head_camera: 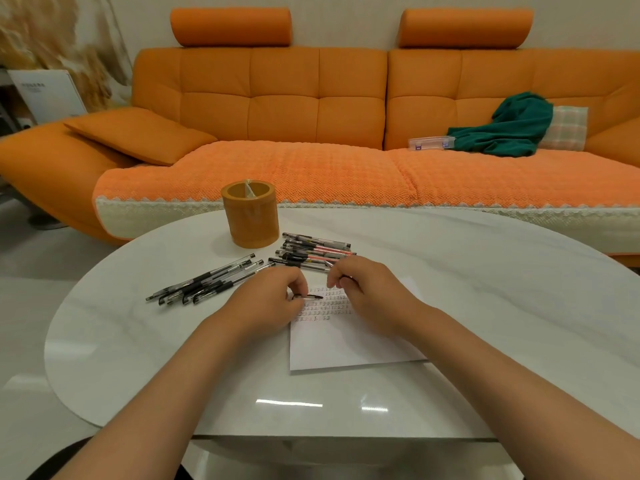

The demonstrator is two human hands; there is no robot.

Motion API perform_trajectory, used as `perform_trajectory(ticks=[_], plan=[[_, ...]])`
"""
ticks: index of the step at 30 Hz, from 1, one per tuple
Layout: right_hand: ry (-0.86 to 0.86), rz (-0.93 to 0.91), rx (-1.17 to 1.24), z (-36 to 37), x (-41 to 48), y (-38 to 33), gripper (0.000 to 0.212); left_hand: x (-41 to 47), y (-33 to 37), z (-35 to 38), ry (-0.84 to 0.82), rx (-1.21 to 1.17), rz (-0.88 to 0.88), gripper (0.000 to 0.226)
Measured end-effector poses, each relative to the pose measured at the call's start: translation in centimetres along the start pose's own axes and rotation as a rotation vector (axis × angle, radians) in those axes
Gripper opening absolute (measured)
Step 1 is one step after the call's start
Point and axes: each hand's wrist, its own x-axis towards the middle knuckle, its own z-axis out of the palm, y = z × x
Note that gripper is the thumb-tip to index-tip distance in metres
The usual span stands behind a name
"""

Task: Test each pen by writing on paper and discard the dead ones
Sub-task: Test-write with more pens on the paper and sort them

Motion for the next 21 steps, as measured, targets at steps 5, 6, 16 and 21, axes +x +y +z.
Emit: perform_trajectory(ticks=[5, 6, 16, 21], plan=[[0.043, 0.152, 0.481, -0.3, 0.3, -0.9, 0.053, 0.4, 0.2, 0.4, -0.020, 0.081, 0.013, 0.009], [0.039, 0.169, 0.556, -0.3, 0.4, -0.9, 0.056, 0.4, 0.2, 0.5, -0.013, 0.085, 0.010, 0.011], [-0.029, 0.264, 0.672, 0.5, -0.4, -0.9, 0.024, 1.3, -0.1, 0.6, -0.103, 0.009, -0.058, 0.045], [-0.066, 0.285, 0.549, 0.5, -0.8, -0.6, 0.014, 2.0, -0.5, 0.6, -0.141, 0.004, -0.069, 0.034]])
